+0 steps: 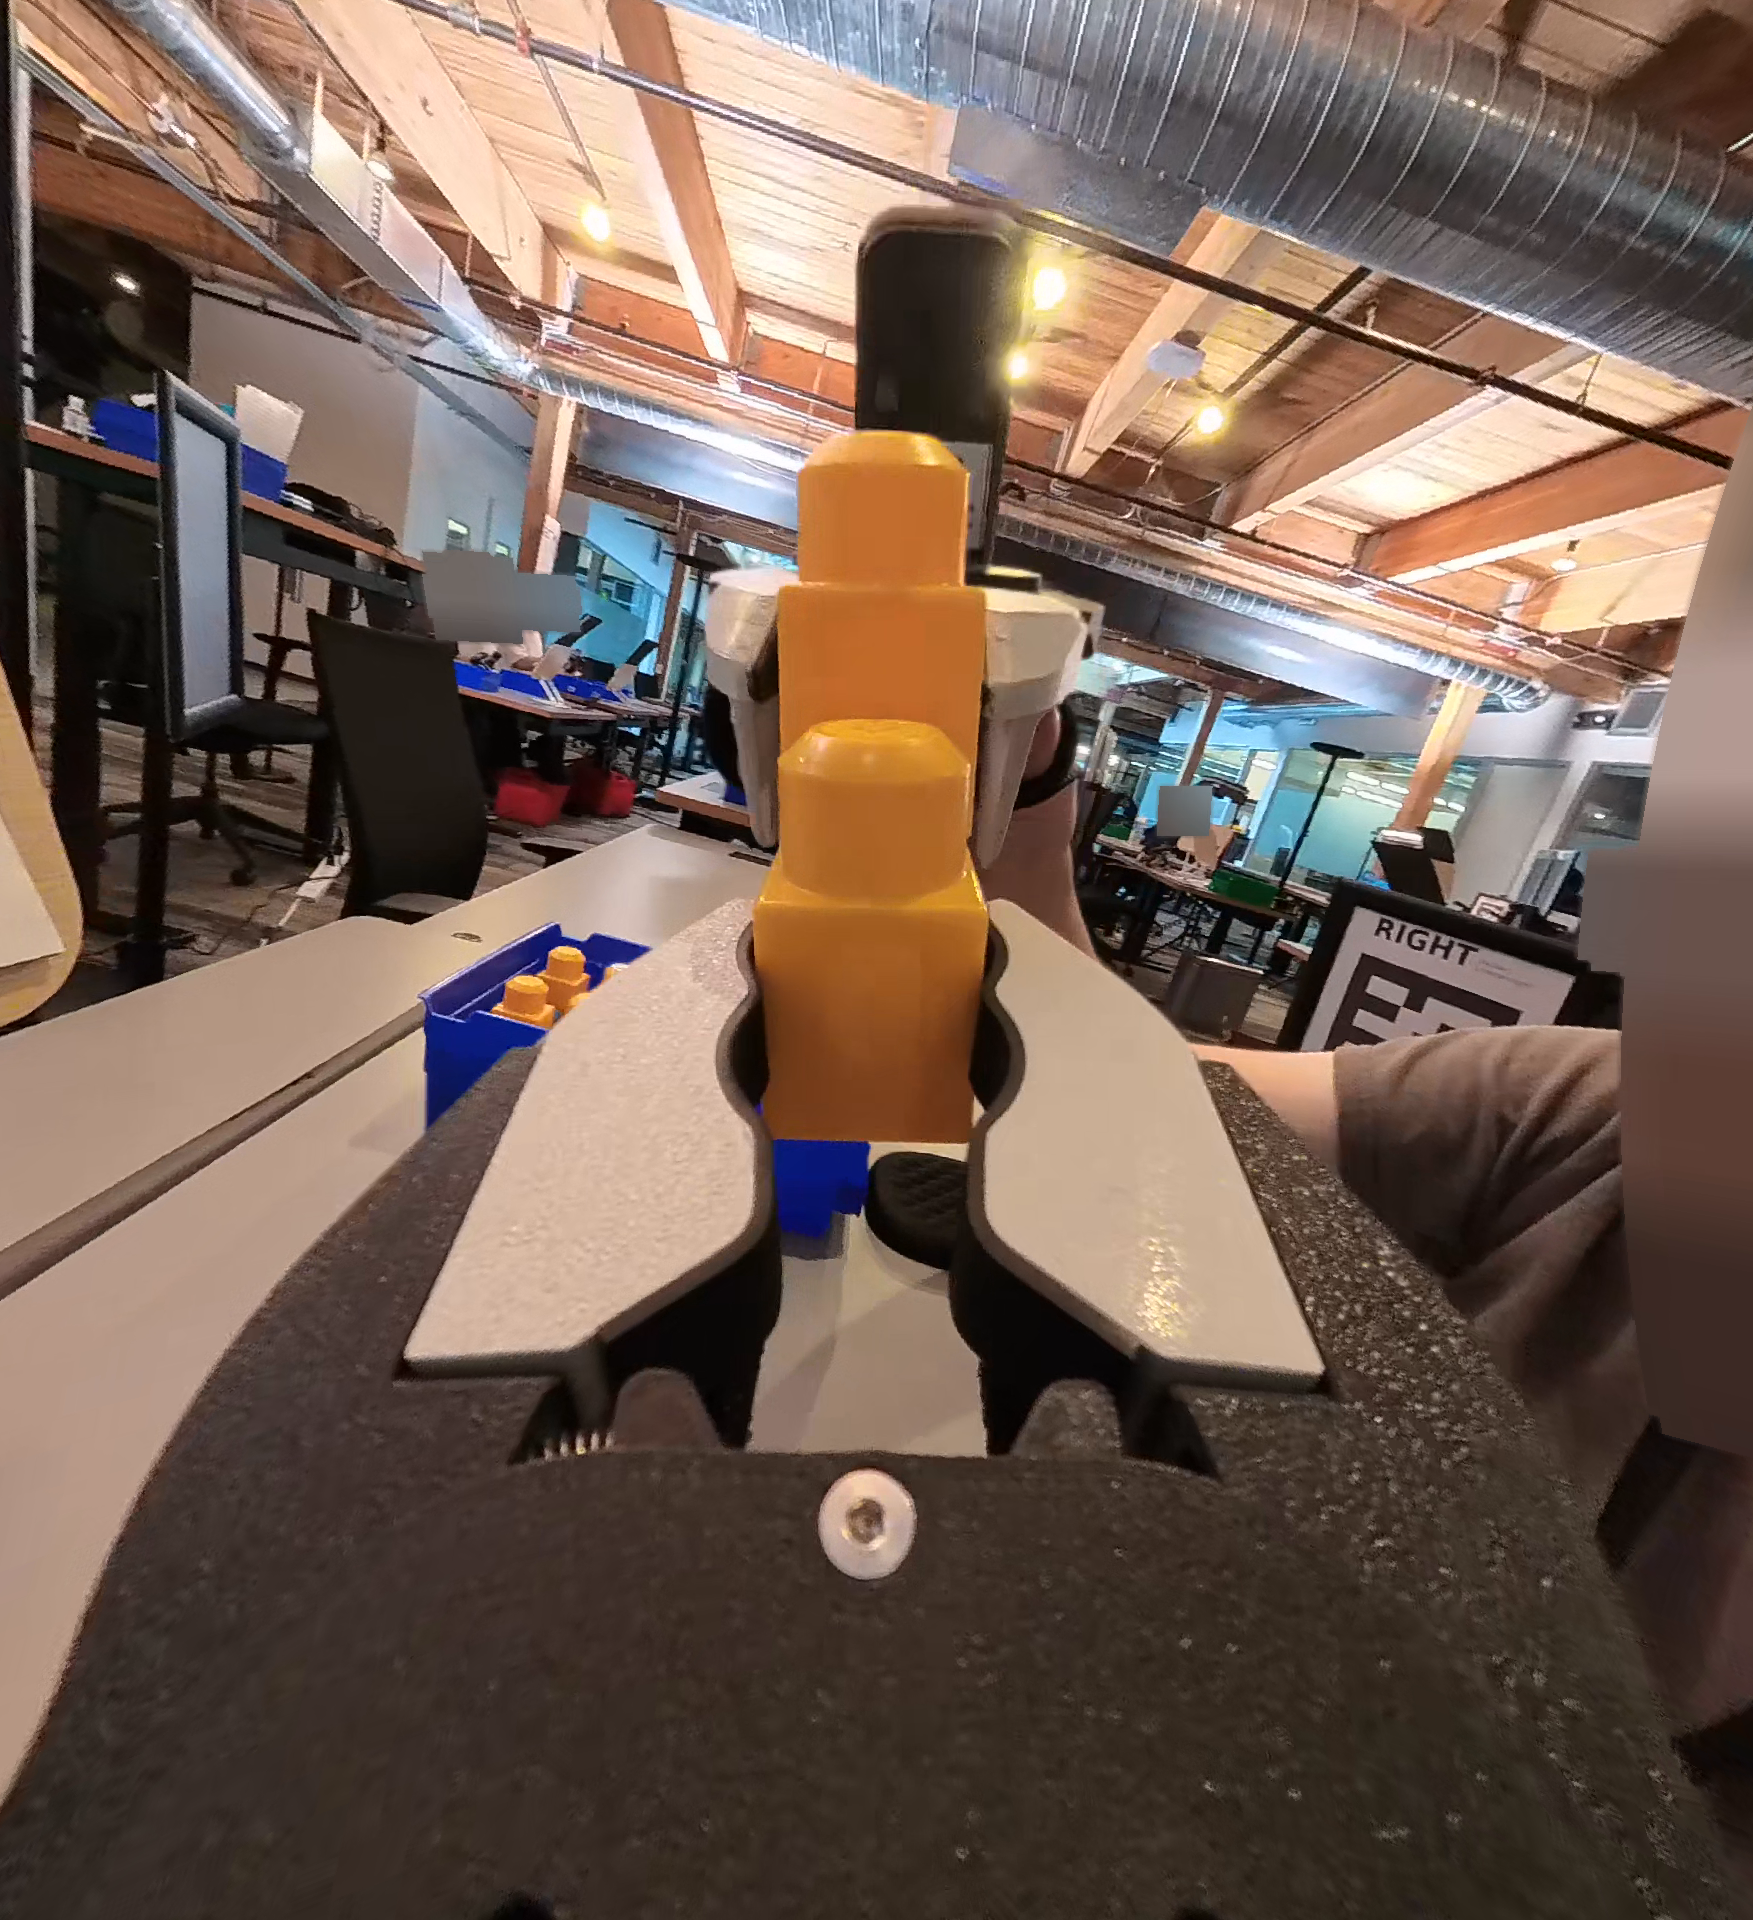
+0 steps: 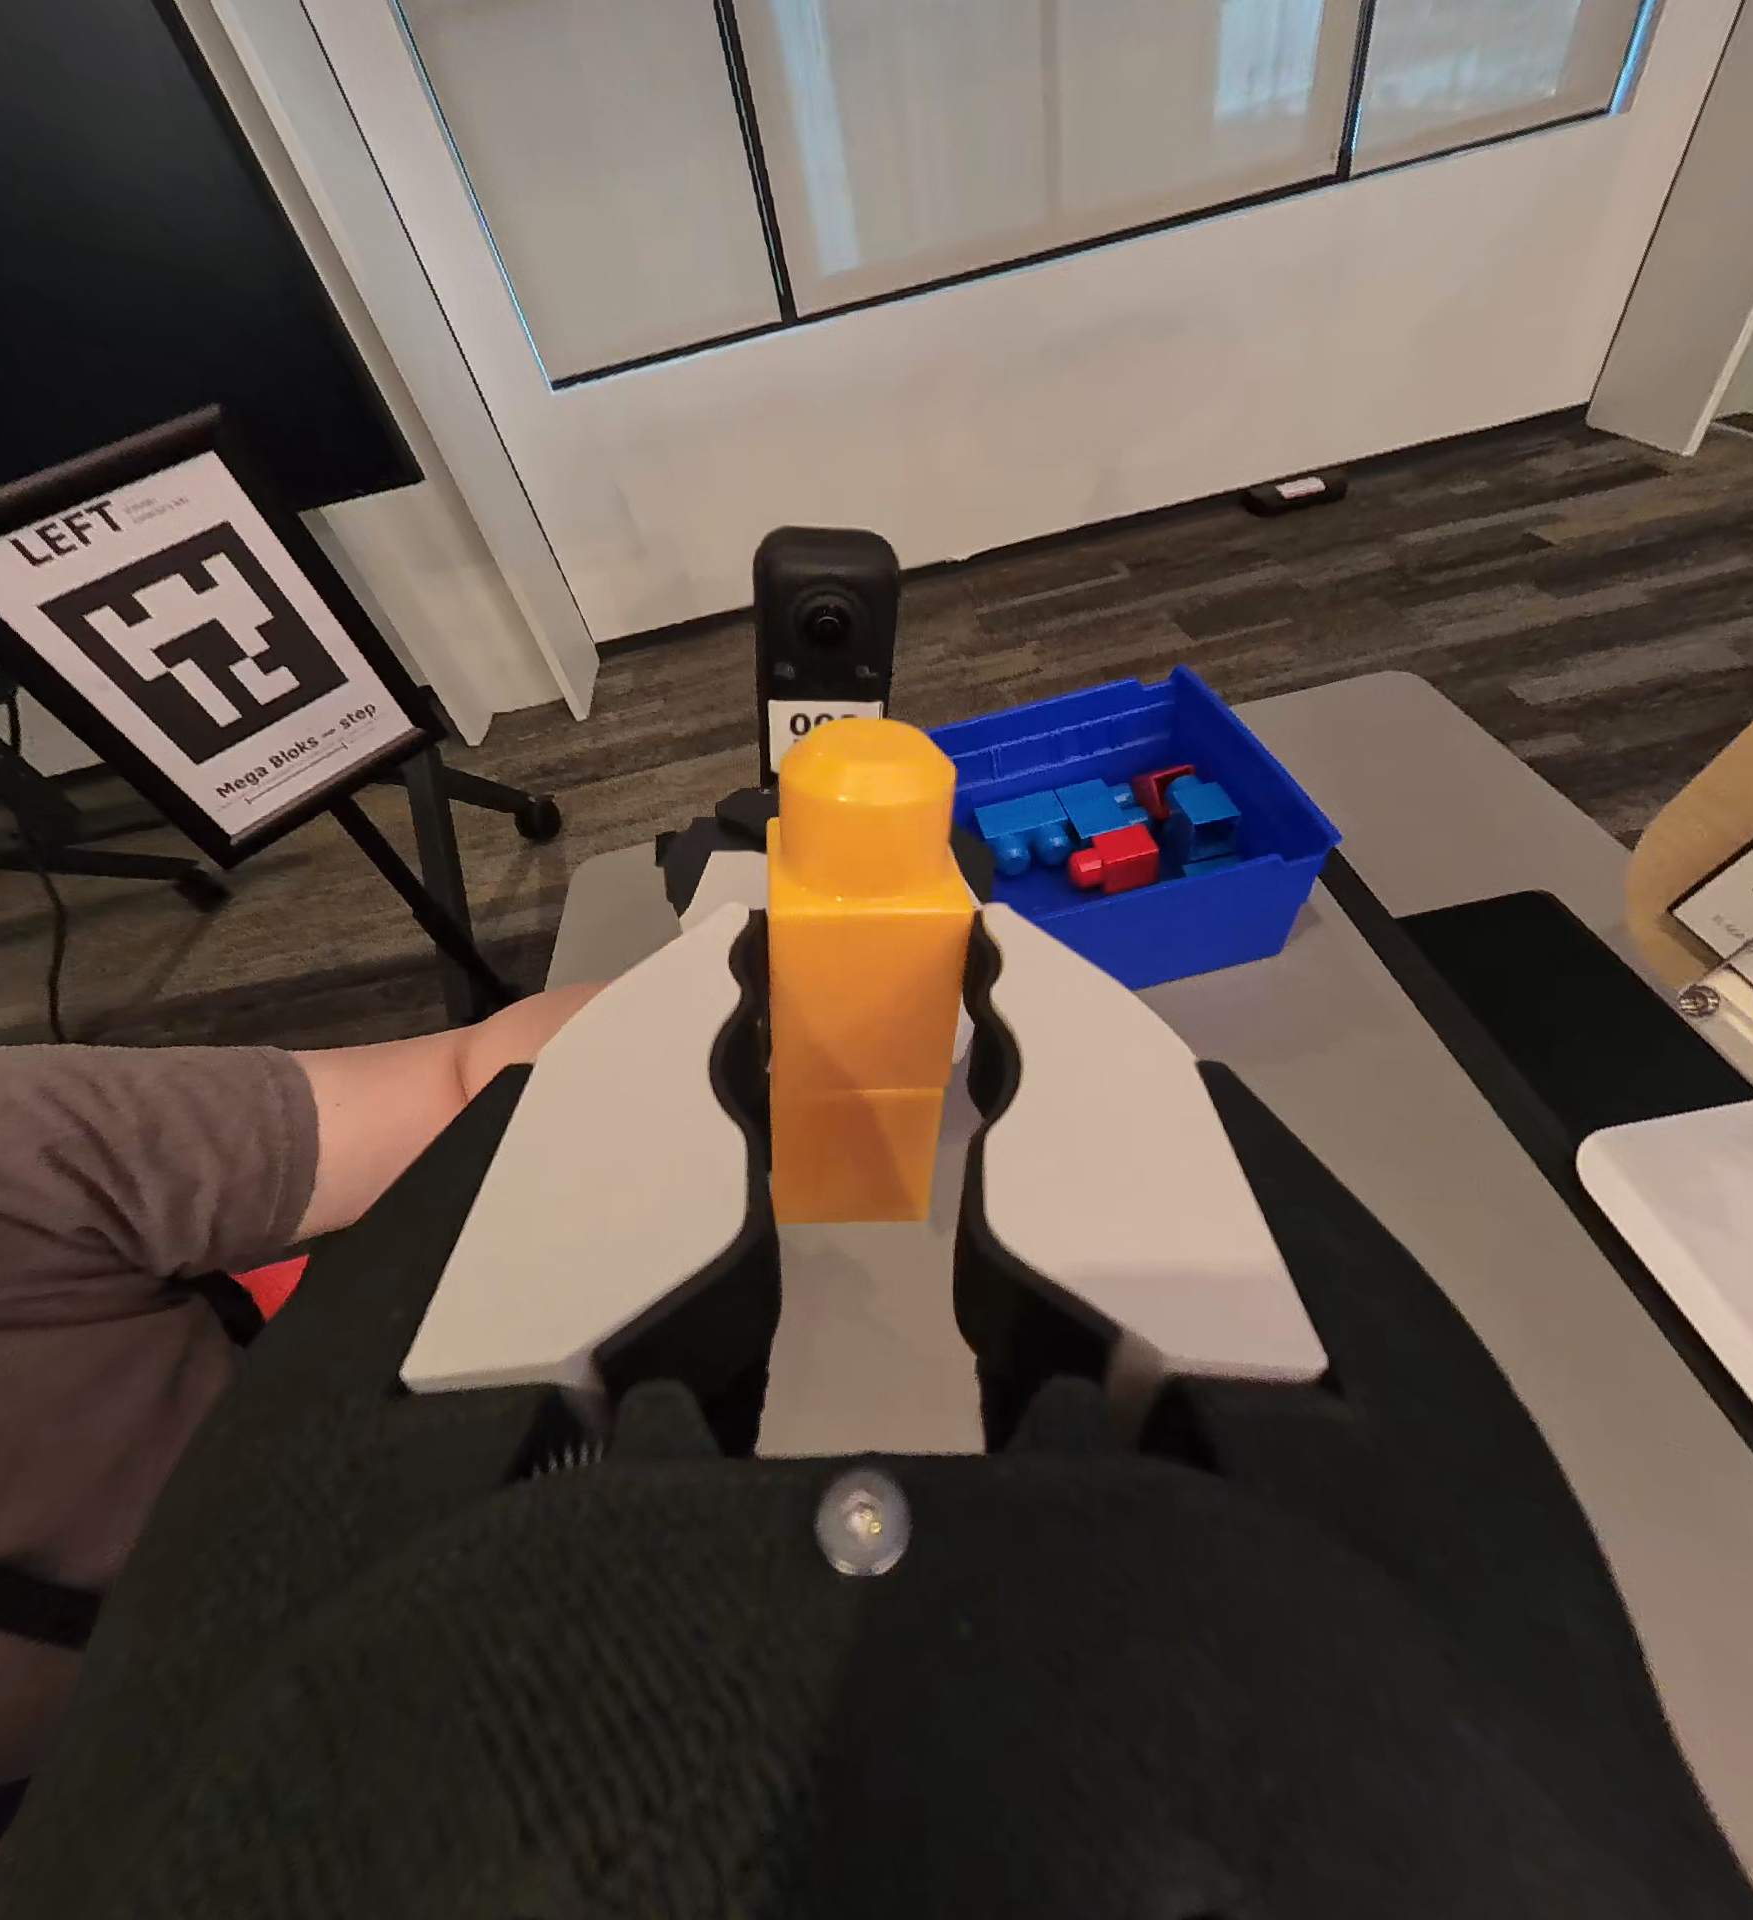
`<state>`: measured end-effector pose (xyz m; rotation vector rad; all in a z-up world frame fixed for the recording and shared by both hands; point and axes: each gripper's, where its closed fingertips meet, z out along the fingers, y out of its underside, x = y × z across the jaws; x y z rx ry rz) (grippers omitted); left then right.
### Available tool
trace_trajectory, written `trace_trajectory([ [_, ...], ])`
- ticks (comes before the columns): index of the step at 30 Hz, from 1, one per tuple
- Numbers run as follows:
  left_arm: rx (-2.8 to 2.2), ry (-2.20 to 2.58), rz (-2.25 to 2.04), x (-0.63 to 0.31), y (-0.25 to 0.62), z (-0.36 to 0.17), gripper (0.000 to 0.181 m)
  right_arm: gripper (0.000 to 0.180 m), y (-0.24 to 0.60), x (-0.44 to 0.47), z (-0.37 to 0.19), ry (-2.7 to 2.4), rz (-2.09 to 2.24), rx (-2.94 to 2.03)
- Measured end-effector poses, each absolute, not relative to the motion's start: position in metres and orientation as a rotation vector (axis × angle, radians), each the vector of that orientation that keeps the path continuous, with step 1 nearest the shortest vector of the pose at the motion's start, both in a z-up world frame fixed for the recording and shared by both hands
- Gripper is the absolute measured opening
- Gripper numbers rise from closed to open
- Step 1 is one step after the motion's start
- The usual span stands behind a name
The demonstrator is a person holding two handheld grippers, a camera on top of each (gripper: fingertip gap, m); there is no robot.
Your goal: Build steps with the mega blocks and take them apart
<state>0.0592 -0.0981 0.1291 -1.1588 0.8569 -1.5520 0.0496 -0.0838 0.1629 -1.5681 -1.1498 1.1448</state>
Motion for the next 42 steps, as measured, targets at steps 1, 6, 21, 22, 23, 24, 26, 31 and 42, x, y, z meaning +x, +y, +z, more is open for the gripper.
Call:
trace_trajectory([
  [1,-1.162,0.852,-1.541,0.059,-0.097,0.129,0.036,0.037,-0.083,0.050,0.163,-1.144,1.136,-1.551],
  [6,-1.170,0.858,-1.527,0.059,-0.097,0.127,0.036,0.037,-0.083,0.050,0.162,-1.135,1.097,-1.522],
  [21,-1.180,0.860,-1.494,0.057,-0.094,0.127,0.036,0.052,-0.086,0.060,0.133,-1.147,1.144,-1.478],
  [22,-1.195,0.871,-1.489,0.059,-0.093,0.124,0.036,0.050,-0.088,0.058,0.127,-1.159,1.154,-1.481],
  [23,-1.203,0.874,-1.483,0.061,-0.093,0.122,0.036,0.036,-0.088,0.058,0.123,-1.164,1.152,-1.476],
  [24,-1.214,0.886,-1.481,0.062,-0.092,0.120,0.036,0.037,-0.087,0.059,0.121,-1.159,1.147,-1.475],
  [26,-1.256,0.908,-1.444,0.065,-0.090,0.114,0.042,0.036,-0.087,0.064,0.115,-1.162,1.150,-1.491],
  [31,-1.303,0.926,-1.301,0.060,-0.082,0.108,0.060,0.036,-0.086,0.116,0.115,-1.127,1.064,-1.477],
  [42,-1.348,1.030,-1.320,0.079,-0.088,0.092,0.052,0.036,-0.047,0.406,0.011,-0.723,0.556,-1.994],
])
